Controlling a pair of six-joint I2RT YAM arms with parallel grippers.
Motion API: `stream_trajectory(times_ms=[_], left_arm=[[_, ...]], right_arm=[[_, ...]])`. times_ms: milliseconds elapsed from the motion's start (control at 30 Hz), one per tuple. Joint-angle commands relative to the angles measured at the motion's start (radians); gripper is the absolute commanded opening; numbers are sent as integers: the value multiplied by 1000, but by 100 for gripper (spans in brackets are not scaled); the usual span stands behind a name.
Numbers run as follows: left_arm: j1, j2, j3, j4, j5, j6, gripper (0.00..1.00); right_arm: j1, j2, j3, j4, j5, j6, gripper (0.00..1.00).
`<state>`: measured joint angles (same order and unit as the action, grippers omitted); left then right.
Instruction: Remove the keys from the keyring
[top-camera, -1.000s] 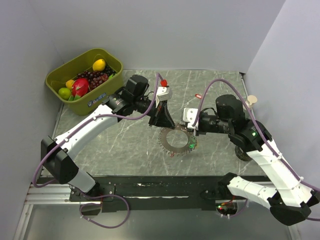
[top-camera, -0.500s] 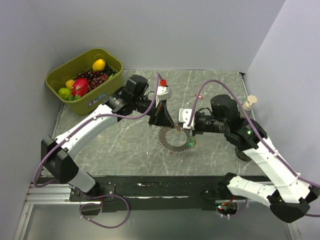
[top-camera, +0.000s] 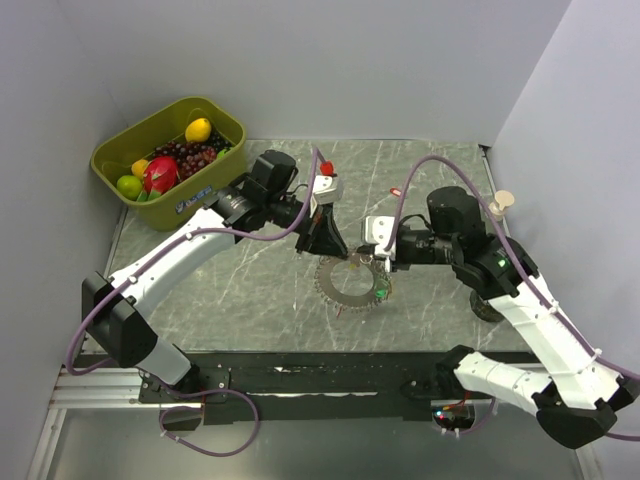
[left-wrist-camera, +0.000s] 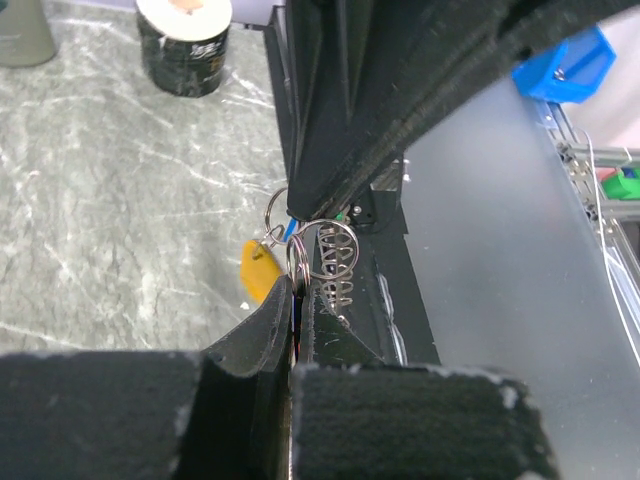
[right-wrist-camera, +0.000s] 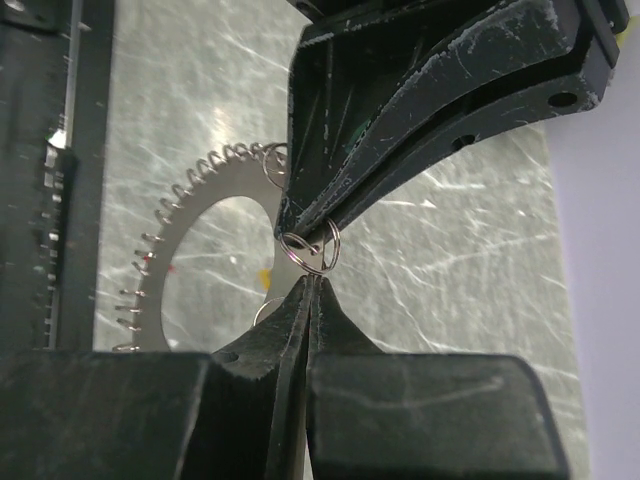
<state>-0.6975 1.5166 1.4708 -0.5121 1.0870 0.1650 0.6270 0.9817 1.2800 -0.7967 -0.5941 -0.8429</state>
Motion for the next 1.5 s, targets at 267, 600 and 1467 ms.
stream_trajectory(times_ms=[267,600,1467], left_arm=[[-5,-35,14,-8,174,41,1],[-5,-6,5,15,229,7,1],[0,-52,-29,67,243,-41,1]], right_arm=[[-79,2,84,-82,-205,18,0],[-16,-26,25,-42,-49,-25,0],[-207,-63,-50,79,-331,90,1]])
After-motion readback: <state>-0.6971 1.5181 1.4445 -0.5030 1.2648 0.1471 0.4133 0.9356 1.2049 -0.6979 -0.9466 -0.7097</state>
